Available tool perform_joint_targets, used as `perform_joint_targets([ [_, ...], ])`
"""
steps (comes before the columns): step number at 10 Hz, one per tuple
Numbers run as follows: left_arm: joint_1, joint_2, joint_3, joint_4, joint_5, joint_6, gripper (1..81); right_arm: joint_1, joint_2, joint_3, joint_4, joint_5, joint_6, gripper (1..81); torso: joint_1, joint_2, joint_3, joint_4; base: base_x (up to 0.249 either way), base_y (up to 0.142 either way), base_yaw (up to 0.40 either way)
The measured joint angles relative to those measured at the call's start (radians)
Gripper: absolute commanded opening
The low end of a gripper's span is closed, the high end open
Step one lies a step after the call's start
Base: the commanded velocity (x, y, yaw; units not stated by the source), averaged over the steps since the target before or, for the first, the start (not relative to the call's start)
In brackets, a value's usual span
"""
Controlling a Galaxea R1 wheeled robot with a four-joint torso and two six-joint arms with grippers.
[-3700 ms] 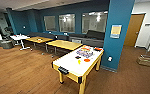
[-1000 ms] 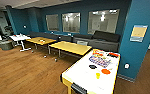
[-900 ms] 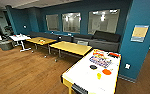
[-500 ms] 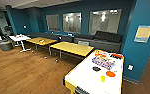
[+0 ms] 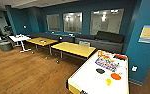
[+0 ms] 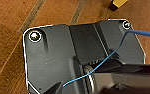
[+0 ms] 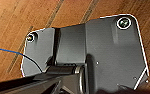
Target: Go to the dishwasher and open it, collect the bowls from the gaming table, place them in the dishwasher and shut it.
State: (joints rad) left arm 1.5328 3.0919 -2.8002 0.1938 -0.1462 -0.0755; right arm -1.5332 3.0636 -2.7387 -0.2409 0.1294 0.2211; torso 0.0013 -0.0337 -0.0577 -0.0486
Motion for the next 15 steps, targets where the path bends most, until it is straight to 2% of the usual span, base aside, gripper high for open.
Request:
perform_joint_targets([
  [7, 0.0, -0.001, 0.0, 0.0, 0.004, 0.0, 81.1, 0.001, 0.004, 0.0, 0.0, 0.0, 0.0, 81.1, 0.0, 0.0, 0.0, 0.0, 0.127, 0.098, 0.0],
  [15, 0.0, -0.001, 0.002, 0.0, 0.003, 0.0, 81.1, 0.001, -0.002, 0.0, -0.001, 0.0, 0.0, 81.1, 0.0, 0.0, 0.0, 0.0, 0.133, 0.0, 0.0],
])
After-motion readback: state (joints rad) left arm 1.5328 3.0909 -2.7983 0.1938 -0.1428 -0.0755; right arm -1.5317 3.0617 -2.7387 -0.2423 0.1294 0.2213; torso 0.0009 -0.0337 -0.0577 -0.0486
